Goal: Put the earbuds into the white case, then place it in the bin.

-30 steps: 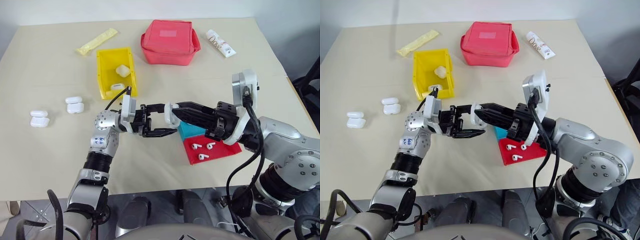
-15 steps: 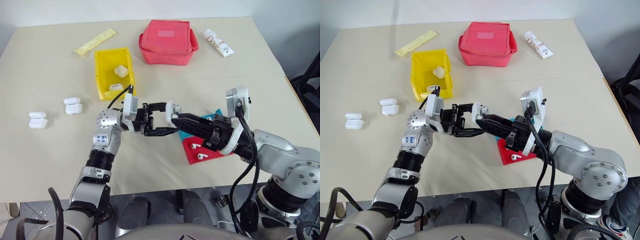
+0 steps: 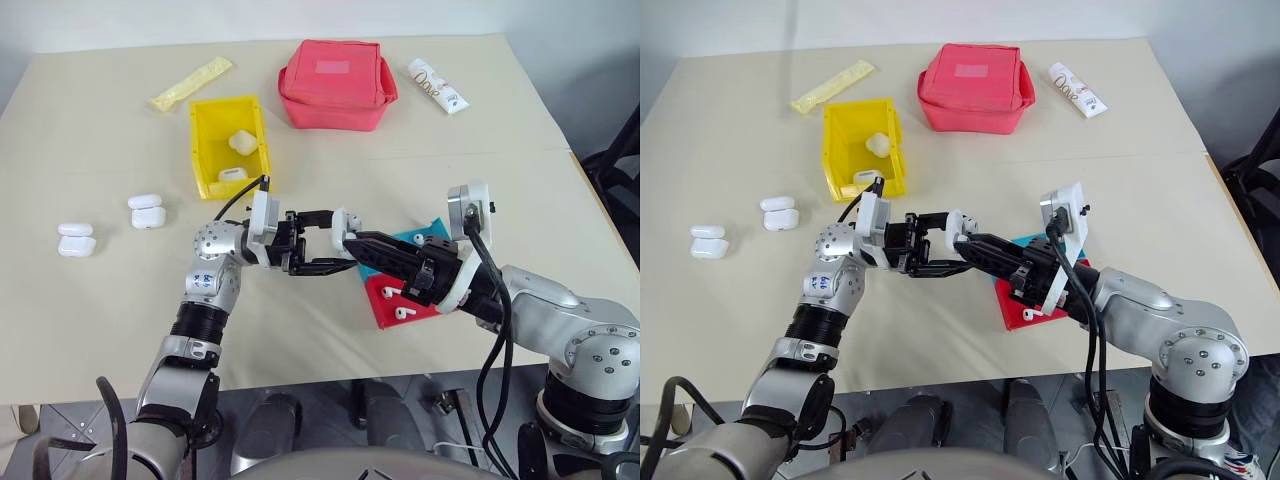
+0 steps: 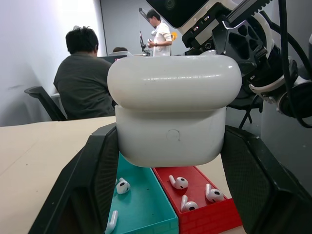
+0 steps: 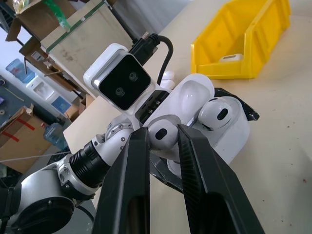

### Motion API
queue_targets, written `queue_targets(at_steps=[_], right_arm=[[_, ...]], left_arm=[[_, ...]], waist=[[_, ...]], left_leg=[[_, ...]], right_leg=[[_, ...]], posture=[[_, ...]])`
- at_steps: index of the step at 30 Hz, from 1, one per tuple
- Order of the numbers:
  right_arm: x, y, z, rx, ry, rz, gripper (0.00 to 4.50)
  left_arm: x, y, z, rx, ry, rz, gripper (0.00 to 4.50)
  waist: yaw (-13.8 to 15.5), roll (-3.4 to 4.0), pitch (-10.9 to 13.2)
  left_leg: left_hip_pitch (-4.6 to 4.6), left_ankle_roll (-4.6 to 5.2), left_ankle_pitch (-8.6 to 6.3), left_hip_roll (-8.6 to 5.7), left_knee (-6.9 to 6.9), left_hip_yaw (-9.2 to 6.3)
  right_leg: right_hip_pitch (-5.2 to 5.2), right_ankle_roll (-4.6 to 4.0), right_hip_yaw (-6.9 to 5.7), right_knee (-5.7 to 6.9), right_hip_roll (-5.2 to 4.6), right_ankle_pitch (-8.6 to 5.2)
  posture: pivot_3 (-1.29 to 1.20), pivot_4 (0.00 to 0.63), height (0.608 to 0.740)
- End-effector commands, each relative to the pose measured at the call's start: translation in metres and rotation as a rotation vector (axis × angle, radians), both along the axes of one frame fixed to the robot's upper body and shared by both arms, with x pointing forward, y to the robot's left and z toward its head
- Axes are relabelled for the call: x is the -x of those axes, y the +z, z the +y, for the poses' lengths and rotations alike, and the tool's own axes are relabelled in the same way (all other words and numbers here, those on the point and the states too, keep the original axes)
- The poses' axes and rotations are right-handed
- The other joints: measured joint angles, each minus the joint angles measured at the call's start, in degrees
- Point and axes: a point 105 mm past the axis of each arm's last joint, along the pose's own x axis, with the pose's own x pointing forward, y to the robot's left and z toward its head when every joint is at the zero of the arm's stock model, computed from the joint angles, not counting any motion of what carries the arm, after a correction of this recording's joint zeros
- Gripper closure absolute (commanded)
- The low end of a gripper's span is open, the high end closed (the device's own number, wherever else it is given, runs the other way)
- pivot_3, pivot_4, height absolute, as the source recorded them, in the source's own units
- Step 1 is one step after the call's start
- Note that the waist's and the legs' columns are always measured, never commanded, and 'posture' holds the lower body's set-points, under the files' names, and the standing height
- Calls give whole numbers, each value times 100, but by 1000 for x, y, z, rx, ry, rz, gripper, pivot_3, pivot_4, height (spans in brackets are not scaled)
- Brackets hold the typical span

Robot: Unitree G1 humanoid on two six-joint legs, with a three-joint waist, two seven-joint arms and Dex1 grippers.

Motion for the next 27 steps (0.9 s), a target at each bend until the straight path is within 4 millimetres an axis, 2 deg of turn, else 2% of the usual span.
queue_targets(at_steps=[1, 6, 8, 13, 27], right_arm=[[-6, -23, -8, 73, -73, 91, 4029], [-5, -20, -7, 69, -71, 74, 4029], [-4, -19, -7, 73, -68, 61, 3310], [-3, -10, -6, 84, -59, 10, 1835], [4, 4, -9, 107, -29, -50, 1835]], left_arm=[[9, 27, -4, 88, -30, -119, 1735], [10, 26, -4, 85, -29, -119, 1735], [10, 25, -4, 83, -29, -117, 1735], [10, 22, -5, 74, -36, -106, 1735], [6, 17, -4, 69, -18, -81, 1735]], waist=[[2, 0, 0], [6, -1, 0], [9, -1, 0], [9, -1, 0], [45, -3, -2]], left_leg=[[0, 0, 0, 0, 0, 0], [0, 0, 0, 0, 0, 0], [0, 1, 0, 0, 0, 0], [0, 1, -1, 2, 0, 0], [-1, 3, 0, 2, 2, 1]], right_leg=[[0, 0, 0, 1, 0, 0], [1, 0, 0, -1, 0, 0], [1, 0, 0, -1, 0, 0], [3, 1, -1, -4, 0, 0], [5, 4, 0, -7, -5, 2]], posture=[[0, 150, 740], [0, 150, 740], [0, 150, 740], [0, 150, 740], [0, 150, 740]])
